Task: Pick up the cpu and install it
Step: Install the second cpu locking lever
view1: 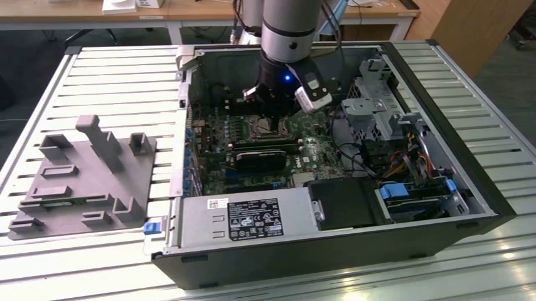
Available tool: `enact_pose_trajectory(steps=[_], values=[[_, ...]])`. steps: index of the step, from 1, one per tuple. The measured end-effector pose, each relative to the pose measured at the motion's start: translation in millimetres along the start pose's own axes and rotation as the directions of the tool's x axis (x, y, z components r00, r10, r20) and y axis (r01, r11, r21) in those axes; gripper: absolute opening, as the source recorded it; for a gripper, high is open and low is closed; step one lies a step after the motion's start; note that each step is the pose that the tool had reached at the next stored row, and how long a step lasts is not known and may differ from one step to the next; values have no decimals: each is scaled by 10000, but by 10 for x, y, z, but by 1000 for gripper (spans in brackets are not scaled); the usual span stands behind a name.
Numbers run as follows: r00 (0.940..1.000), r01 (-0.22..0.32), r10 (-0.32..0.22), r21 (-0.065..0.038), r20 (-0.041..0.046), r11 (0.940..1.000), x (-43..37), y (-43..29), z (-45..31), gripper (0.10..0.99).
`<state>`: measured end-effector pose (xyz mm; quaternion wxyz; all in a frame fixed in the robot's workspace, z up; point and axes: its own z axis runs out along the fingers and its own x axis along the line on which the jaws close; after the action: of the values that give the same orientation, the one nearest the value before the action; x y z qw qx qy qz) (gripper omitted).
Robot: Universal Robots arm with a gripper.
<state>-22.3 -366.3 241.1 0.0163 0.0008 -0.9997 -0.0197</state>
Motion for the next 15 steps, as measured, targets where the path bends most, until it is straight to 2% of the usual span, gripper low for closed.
enact_pose_trajectory(steps=[4, 8, 15], values=[[10000, -1, 1, 0, 0, 10000, 73, -7, 18, 106], [10000, -2, 2, 1, 0, 10000, 125, -10, 84, 106], [9999, -113, 113, -4, 3, 9999, 124, -15, 209, 106]])
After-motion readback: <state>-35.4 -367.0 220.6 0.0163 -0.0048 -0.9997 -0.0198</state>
